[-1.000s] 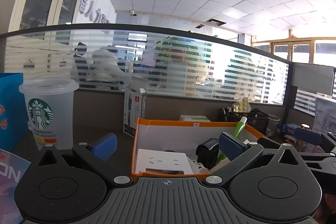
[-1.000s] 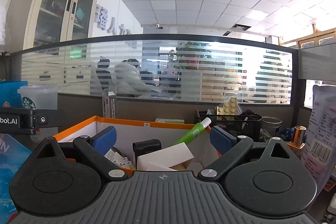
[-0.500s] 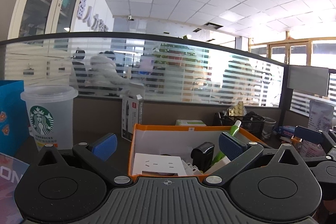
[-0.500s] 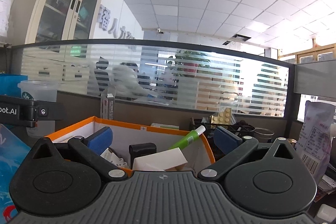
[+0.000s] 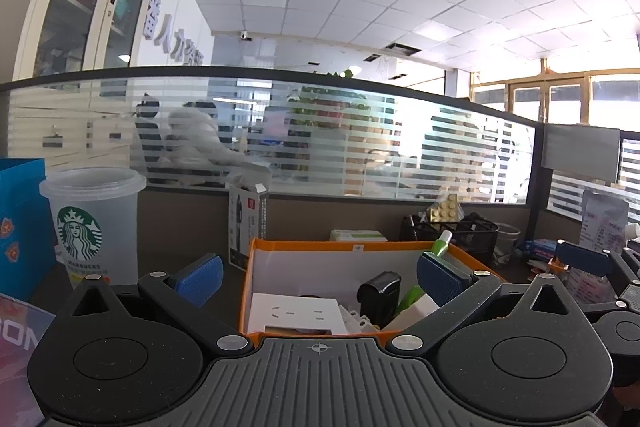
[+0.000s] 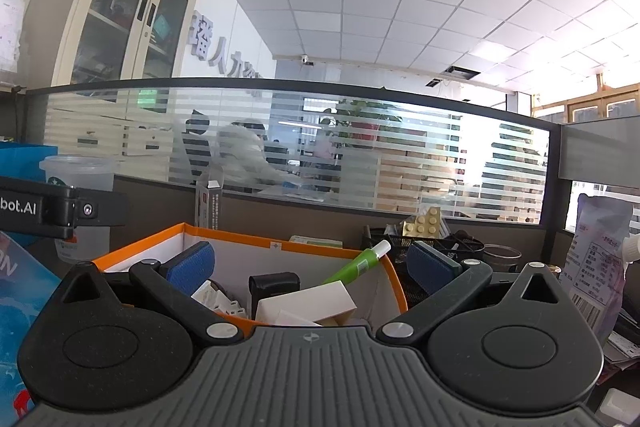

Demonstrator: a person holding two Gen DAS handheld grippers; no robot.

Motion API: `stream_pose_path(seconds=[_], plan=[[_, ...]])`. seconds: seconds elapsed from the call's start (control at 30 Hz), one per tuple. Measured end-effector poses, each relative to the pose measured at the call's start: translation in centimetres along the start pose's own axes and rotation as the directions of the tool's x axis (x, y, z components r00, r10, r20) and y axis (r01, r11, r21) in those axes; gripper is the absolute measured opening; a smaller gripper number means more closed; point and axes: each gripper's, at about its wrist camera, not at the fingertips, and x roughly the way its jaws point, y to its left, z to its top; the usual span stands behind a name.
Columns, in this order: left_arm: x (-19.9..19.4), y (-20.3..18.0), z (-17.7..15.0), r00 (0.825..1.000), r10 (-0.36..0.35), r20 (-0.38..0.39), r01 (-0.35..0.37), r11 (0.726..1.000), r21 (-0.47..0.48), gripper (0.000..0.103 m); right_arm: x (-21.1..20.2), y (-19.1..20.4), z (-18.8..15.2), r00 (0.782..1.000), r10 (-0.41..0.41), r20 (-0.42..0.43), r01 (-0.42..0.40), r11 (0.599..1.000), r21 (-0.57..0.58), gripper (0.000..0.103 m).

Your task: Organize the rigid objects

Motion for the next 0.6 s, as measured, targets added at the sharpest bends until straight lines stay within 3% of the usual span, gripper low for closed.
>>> stream_pose_path(seconds=[0.6], plan=[[-0.83,-0.33,0.42,1.000,-0.007,0.012,0.007,1.000,0.008,0.103,-0.34,0.06,0.09,1.000,0.000,0.005,0.000,1.000,0.002,0.103]])
